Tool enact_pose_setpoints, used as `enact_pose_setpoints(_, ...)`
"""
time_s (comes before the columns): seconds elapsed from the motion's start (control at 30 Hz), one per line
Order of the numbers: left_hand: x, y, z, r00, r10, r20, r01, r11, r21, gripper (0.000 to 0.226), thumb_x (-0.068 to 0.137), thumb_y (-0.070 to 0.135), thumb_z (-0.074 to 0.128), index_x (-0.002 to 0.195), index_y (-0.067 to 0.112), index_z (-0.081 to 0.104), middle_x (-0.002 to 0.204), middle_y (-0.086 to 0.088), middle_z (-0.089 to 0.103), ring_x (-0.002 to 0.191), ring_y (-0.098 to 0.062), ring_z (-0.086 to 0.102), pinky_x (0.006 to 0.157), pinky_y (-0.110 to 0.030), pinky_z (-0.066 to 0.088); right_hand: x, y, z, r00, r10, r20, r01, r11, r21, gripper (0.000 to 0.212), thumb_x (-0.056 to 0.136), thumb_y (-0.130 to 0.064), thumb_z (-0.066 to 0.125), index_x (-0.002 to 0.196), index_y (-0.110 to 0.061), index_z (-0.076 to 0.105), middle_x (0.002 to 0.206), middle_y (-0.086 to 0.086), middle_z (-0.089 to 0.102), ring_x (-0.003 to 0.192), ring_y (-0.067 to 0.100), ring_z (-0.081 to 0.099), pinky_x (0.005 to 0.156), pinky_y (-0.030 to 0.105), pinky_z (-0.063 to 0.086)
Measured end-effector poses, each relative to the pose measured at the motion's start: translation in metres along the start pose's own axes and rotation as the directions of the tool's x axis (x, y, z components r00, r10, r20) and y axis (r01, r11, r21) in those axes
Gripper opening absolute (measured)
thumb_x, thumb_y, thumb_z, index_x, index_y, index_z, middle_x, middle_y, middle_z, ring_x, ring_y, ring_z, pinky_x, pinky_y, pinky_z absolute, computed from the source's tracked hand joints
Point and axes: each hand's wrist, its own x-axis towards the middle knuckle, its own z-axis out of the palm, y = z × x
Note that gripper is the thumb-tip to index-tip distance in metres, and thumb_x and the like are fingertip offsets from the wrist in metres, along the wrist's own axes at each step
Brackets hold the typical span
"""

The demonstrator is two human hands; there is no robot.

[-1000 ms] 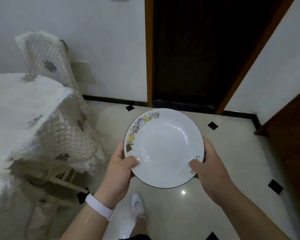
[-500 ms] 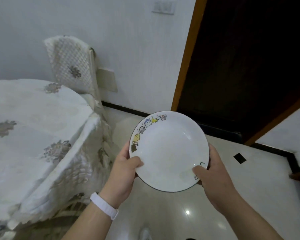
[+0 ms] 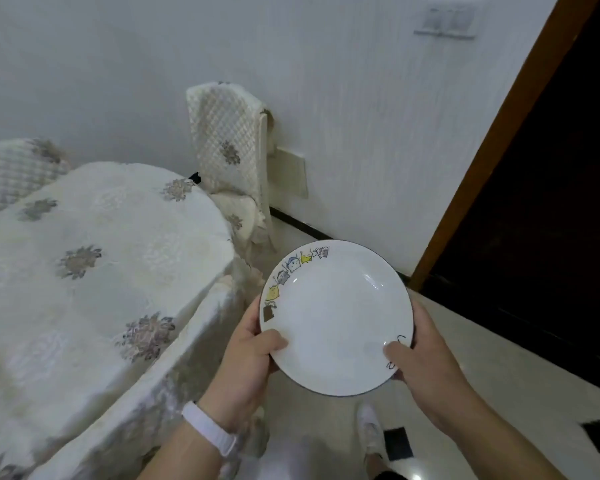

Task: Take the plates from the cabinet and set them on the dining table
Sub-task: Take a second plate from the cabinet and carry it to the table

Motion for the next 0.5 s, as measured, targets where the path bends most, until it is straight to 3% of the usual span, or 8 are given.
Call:
enact_pose_setpoints(0.13, 0.037, 0.025, 0.024, 0.996, 0.037, -0.079, -0.043, 0.996, -0.075, 0.075, 0.059, -0.003, 0.053, 0.122, 0.036, 0.062, 0.119, -0.009, 0.069, 0.108, -0.039, 0.063, 0.086, -0.054, 0.049, 0.060, -0.033, -0.021, 0.992, 0.004, 0.125, -0.001, 1.000, -0.019, 0.077, 0.083, 0.010, 0.048, 0.116, -0.059, 0.049, 0.105, -0.025, 0.067, 0.104, 0.014, 0.064, 0.068, 0.033, 0.059)
enact_pose_setpoints(0.23, 0.062, 0.042, 0.035, 0.984, 0.083, -0.160, -0.102, 0.988, -0.113, 0.077, 0.060, -0.005, 0.051, 0.130, 0.028, 0.057, 0.118, -0.009, 0.069, 0.104, -0.035, 0.066, 0.078, -0.048, 0.057, 0.106, -0.053, -0.026, 0.977, -0.006, 0.214, 0.010, 1.000, -0.014, 0.071, 0.084, 0.011, 0.048, 0.122, -0.049, 0.051, 0.106, -0.019, 0.068, 0.101, 0.015, 0.066, 0.067, 0.033, 0.059)
enact_pose_setpoints(0.37, 0.068, 0.051, 0.025, 0.950, 0.098, -0.298, -0.152, 0.975, -0.162, 0.078, 0.065, -0.010, 0.048, 0.134, 0.026, 0.054, 0.122, -0.013, 0.067, 0.106, -0.043, 0.063, 0.081, -0.066, 0.051, 0.148, -0.068, -0.003, 0.931, -0.004, 0.365, 0.026, 0.998, -0.056, 0.070, 0.084, 0.012, 0.046, 0.123, -0.046, 0.051, 0.107, -0.015, 0.068, 0.098, 0.013, 0.067, 0.067, 0.034, 0.060)
enact_pose_setpoints(0.5, 0.058, 0.060, -0.011, 0.888, 0.064, -0.455, -0.193, 0.951, -0.243, 0.074, 0.076, -0.024, 0.032, 0.121, 0.027, 0.062, 0.113, -0.013, 0.071, 0.095, -0.039, 0.068, 0.062, -0.043, 0.059, 0.168, -0.076, 0.048, 0.838, 0.031, 0.544, 0.028, 0.995, -0.101, 0.072, 0.085, 0.014, 0.045, 0.119, -0.049, 0.049, 0.096, -0.025, 0.067, 0.088, 0.004, 0.067, 0.064, 0.029, 0.059)
